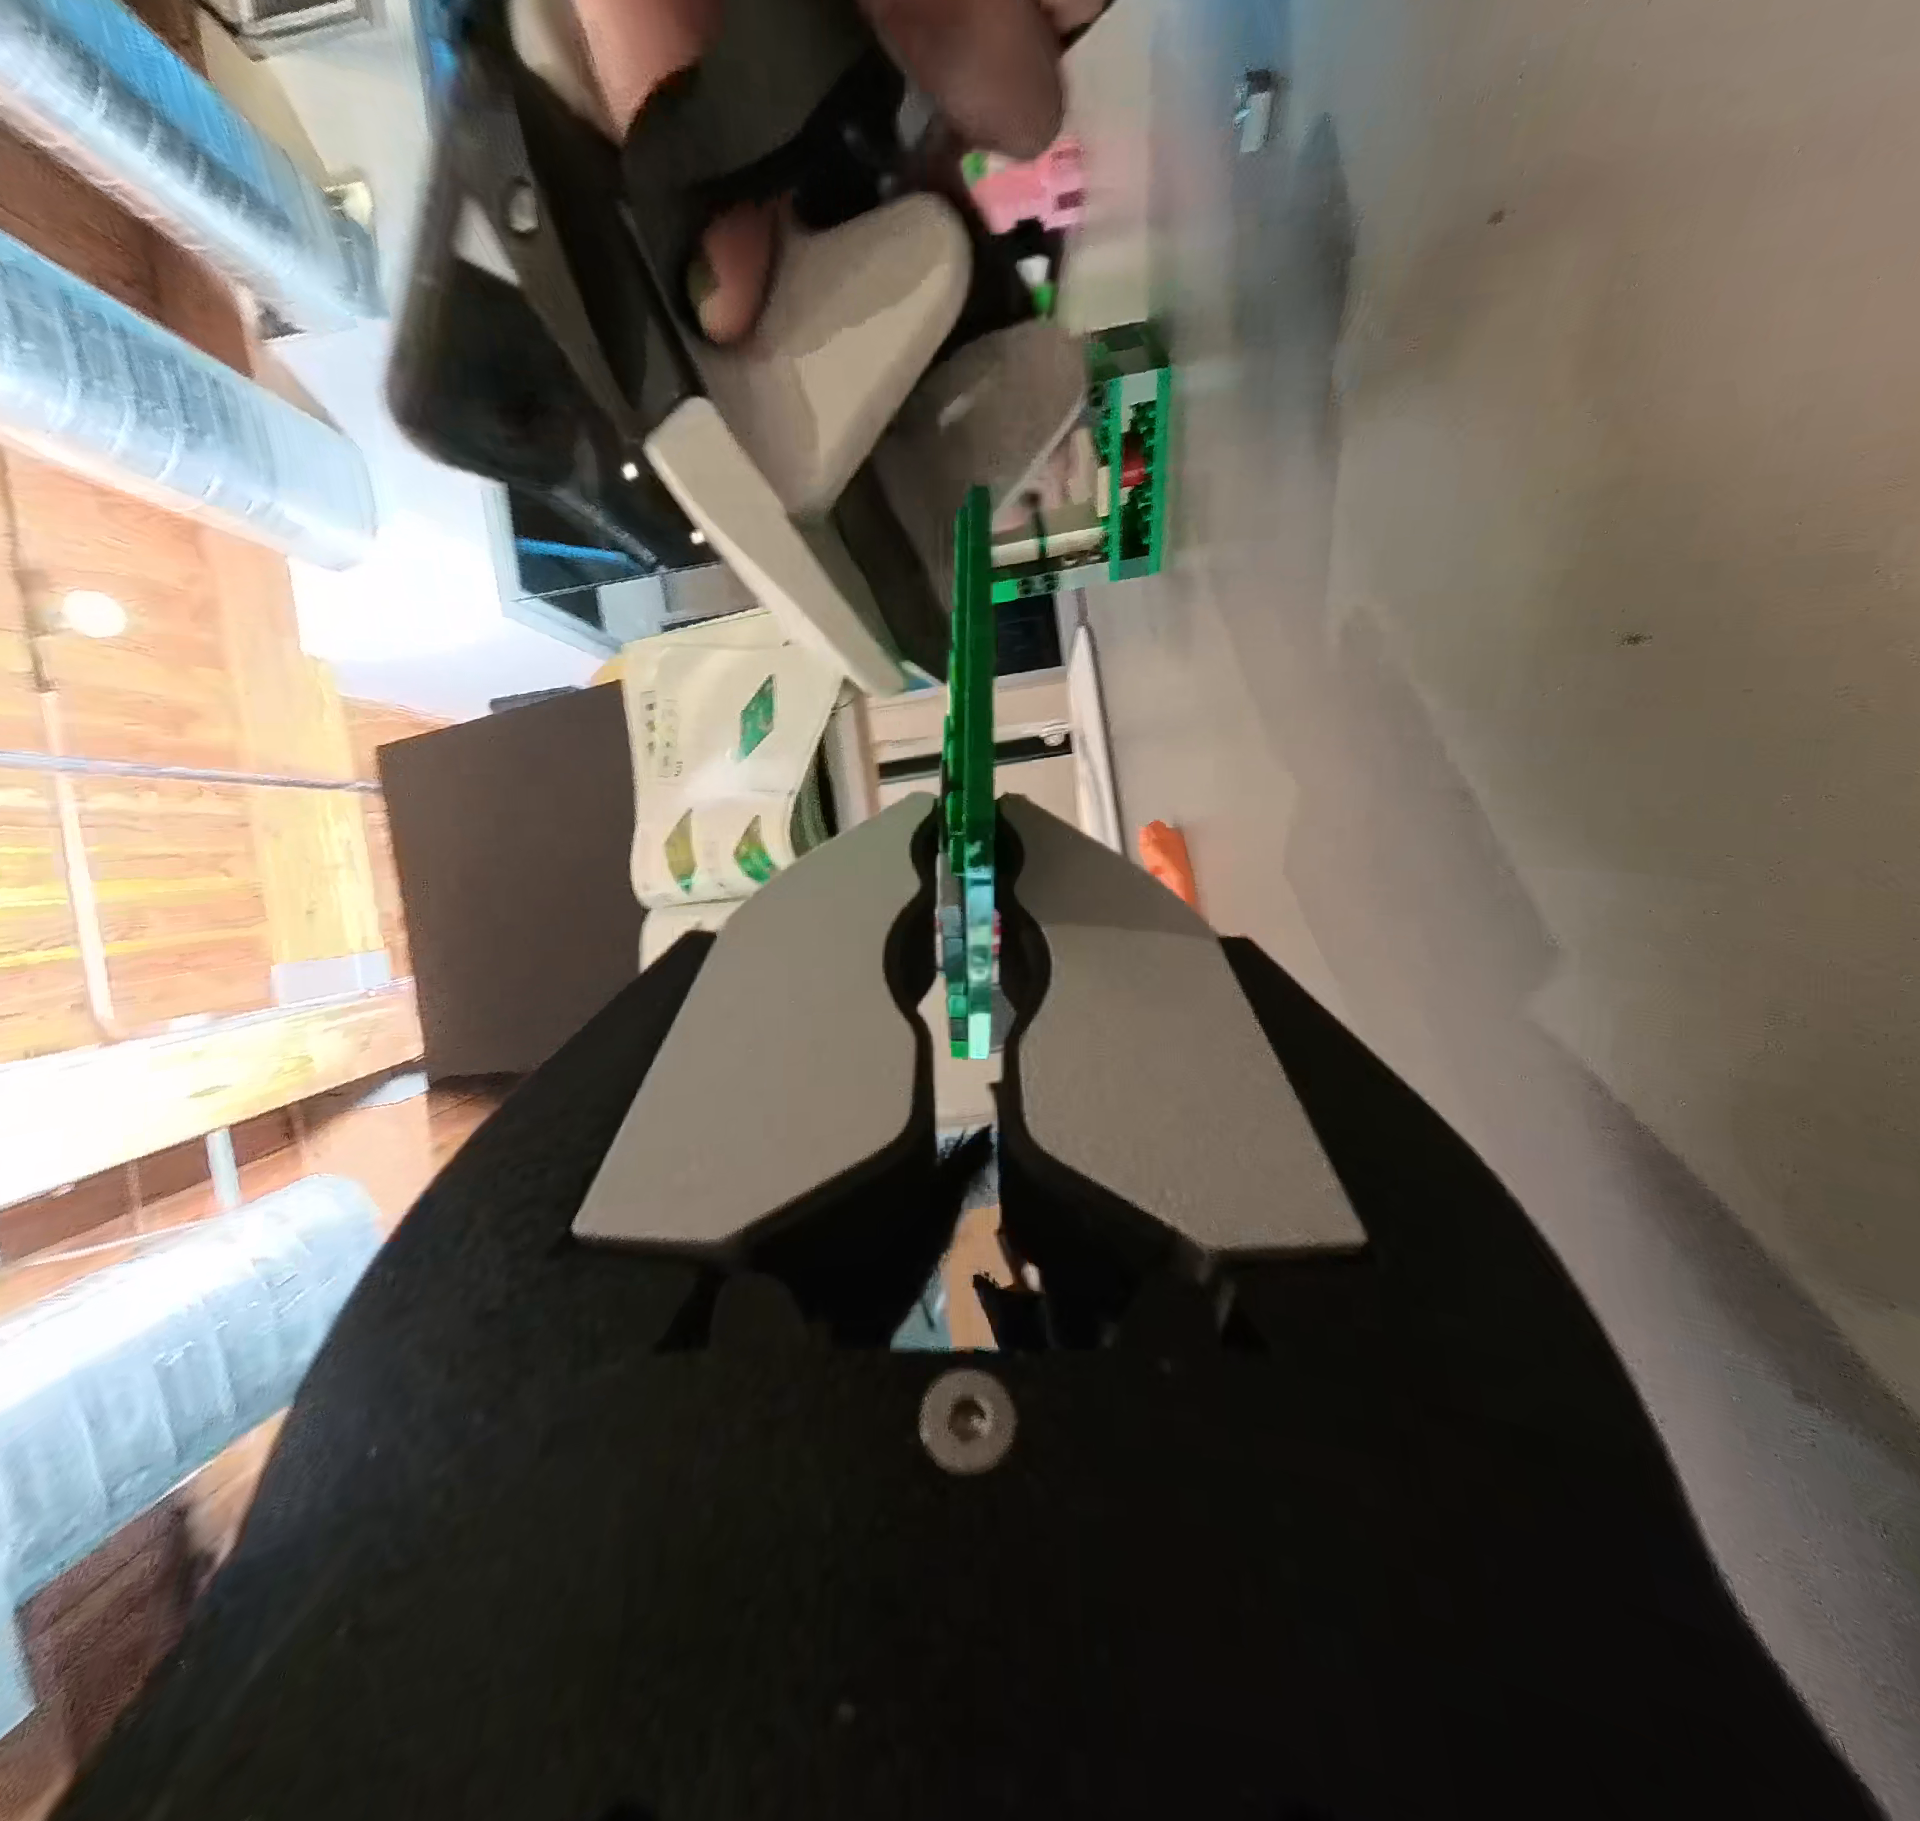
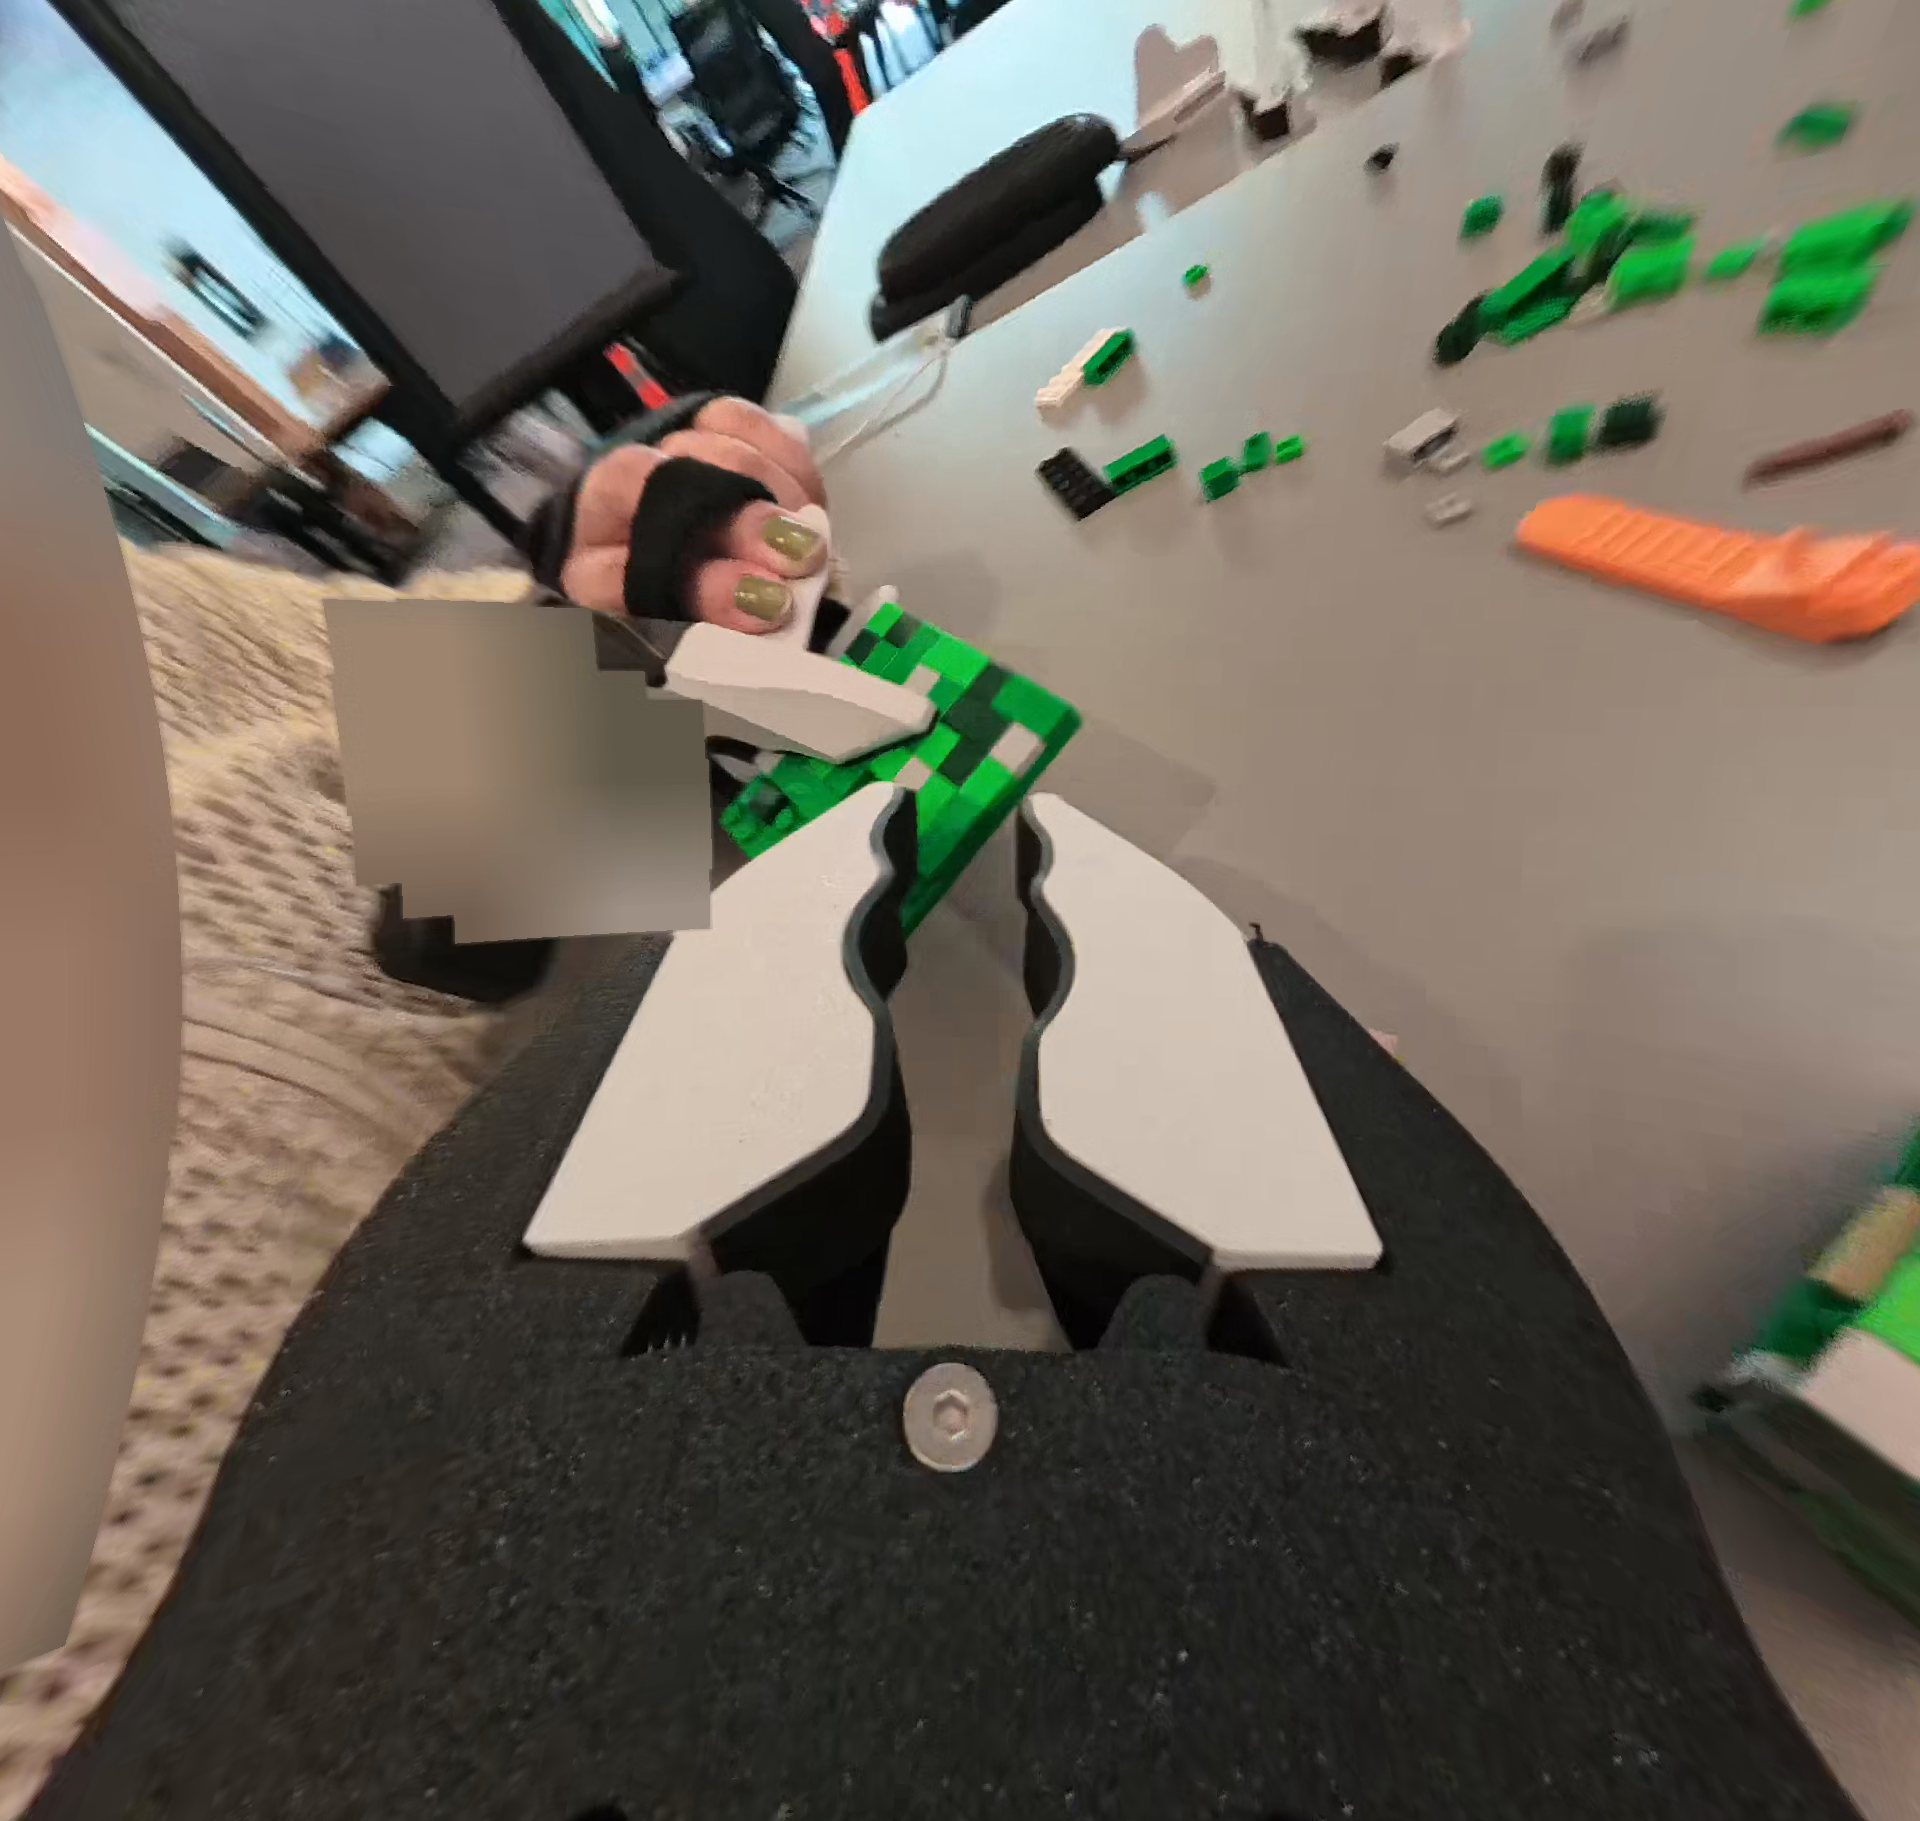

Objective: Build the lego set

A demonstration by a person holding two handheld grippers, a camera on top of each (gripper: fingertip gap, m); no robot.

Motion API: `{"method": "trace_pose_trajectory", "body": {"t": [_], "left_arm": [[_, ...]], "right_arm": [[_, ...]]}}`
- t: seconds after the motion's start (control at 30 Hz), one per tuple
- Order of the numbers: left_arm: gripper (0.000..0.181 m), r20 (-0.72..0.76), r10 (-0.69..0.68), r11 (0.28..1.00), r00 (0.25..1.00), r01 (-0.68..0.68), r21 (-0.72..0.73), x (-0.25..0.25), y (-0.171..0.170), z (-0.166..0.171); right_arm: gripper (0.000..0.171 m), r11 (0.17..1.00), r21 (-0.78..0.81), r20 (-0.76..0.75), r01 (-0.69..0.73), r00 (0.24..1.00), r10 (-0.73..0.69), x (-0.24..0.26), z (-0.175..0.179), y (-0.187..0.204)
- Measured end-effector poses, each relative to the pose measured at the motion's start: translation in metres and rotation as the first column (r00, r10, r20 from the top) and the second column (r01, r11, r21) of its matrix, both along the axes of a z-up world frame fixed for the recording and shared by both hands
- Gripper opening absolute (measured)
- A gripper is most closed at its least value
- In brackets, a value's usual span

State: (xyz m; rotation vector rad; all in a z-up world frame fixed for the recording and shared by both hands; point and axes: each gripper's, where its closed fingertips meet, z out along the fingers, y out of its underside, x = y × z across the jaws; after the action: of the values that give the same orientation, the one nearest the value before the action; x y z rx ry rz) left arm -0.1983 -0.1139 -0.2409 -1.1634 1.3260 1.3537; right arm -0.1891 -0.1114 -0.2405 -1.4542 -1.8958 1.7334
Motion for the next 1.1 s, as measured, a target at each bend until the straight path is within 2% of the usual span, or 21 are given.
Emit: {"method": "trace_pose_trajectory", "body": {"t": [0.1,0.2,0.27,0.5,0.7,0.83,0.97,1.03,1.07,1.1], "left_arm": [[0.006,0.017,-0.032,0.992,0.999,0.033,-0.118,0.006,0.001,-0.018],[0.006,0.049,-0.077,0.968,0.996,0.086,-0.237,0.015,-0.002,-0.035],[0.006,0.079,-0.099,0.947,0.992,0.118,-0.298,0.020,-0.004,-0.042],[0.006,0.176,-0.091,0.870,0.980,0.164,-0.465,0.027,-0.014,-0.053],[0.006,0.207,-0.064,0.840,0.976,0.164,-0.517,0.034,-0.017,-0.052],[0.006,0.194,-0.065,0.839,0.979,0.159,-0.520,0.036,-0.018,-0.052],[0.006,0.184,-0.078,0.837,0.980,0.165,-0.522,0.040,-0.019,-0.052],[0.006,0.213,-0.101,0.826,0.972,0.201,-0.527,0.047,-0.021,-0.051],[0.006,0.204,-0.102,0.828,0.974,0.197,-0.525,0.048,-0.021,-0.051],[0.006,0.181,-0.103,0.834,0.978,0.185,-0.520,0.047,-0.020,-0.052]], "right_arm": [[0.038,0.966,0.254,-0.083,-0.039,0.995,0.062,0.006,0.001,0.001],[0.042,0.866,0.486,-0.049,-0.118,0.986,0.162,0.017,-0.015,-0.002],[0.042,0.811,0.562,-0.011,-0.161,0.979,0.203,0.021,-0.028,-0.007],[0.038,0.711,0.677,0.017,-0.193,0.969,0.247,0.021,-0.050,-0.016],[0.042,0.744,0.621,0.025,-0.247,0.955,0.297,0.026,-0.047,-0.027],[0.041,0.722,0.641,0.041,-0.261,0.951,0.308,0.026,-0.049,-0.027],[0.041,0.669,0.712,0.017,-0.214,0.957,0.289,0.023,-0.048,-0.023],[0.038,0.606,0.775,0.022,-0.180,0.966,0.258,0.022,-0.051,-0.012],[0.039,0.633,0.748,0.029,-0.198,0.963,0.268,0.025,-0.051,-0.015],[0.040,0.698,0.679,0.027,-0.227,0.958,0.286,0.029,-0.047,-0.023]]}}
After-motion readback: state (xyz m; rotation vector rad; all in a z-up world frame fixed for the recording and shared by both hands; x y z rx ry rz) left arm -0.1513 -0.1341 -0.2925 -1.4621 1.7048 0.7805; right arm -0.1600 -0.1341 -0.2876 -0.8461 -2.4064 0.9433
